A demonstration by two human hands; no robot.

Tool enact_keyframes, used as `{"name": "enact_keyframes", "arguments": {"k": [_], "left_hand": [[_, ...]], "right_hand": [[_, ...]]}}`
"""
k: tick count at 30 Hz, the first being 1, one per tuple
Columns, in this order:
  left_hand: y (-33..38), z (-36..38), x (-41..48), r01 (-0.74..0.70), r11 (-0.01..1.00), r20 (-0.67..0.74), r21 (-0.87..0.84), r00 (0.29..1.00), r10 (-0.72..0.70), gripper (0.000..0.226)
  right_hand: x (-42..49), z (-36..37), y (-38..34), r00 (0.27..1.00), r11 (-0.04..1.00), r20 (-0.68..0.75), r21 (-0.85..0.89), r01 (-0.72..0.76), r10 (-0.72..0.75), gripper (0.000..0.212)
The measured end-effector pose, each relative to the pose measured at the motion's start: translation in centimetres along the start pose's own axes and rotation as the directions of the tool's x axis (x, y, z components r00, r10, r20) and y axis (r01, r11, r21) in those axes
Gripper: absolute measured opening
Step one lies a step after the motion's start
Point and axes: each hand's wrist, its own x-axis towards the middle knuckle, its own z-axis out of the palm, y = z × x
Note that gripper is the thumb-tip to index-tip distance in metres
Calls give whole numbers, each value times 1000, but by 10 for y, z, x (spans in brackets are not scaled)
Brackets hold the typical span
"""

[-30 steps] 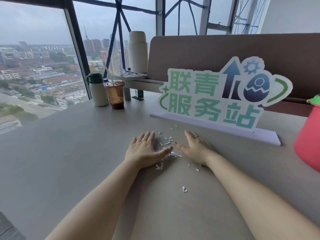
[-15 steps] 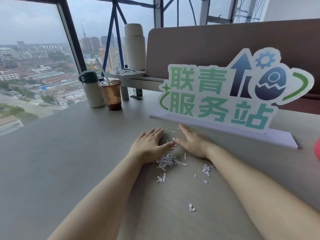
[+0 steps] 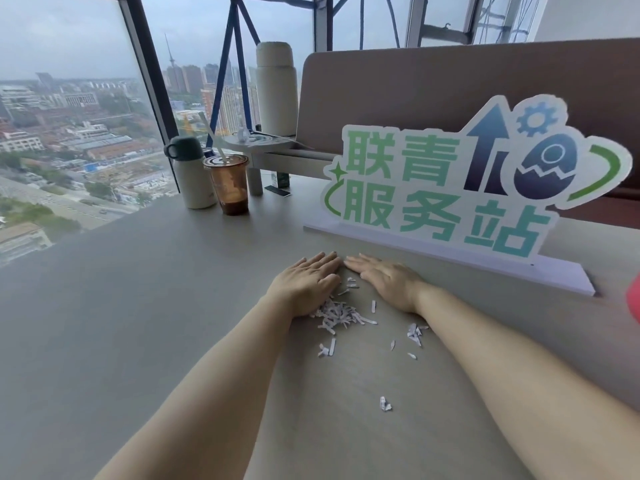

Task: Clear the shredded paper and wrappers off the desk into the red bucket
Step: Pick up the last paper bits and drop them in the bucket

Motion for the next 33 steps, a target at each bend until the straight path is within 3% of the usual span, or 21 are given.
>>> {"name": "enact_keyframes", "arguments": {"k": [5, 20, 26, 33], "left_hand": [[5, 2, -23, -19, 999, 16, 32, 1000, 18, 51], [45, 23, -120, -41, 999, 15, -19, 999, 41, 52], [53, 25, -139, -13, 985, -74, -172, 997, 1, 52], [45, 21, -112, 48, 994, -20, -101, 999, -50, 56]], "right_hand": [[-23, 9, -7, 1000, 1000, 26, 4, -9, 9, 55], [-113, 32, -43, 1000, 974, -8, 225, 12, -11, 42], [-131, 30, -53, 988, 907, -126, 420, -34, 95, 42], [-122, 32, -40, 973, 927, -202, 373, -33, 115, 40]]}}
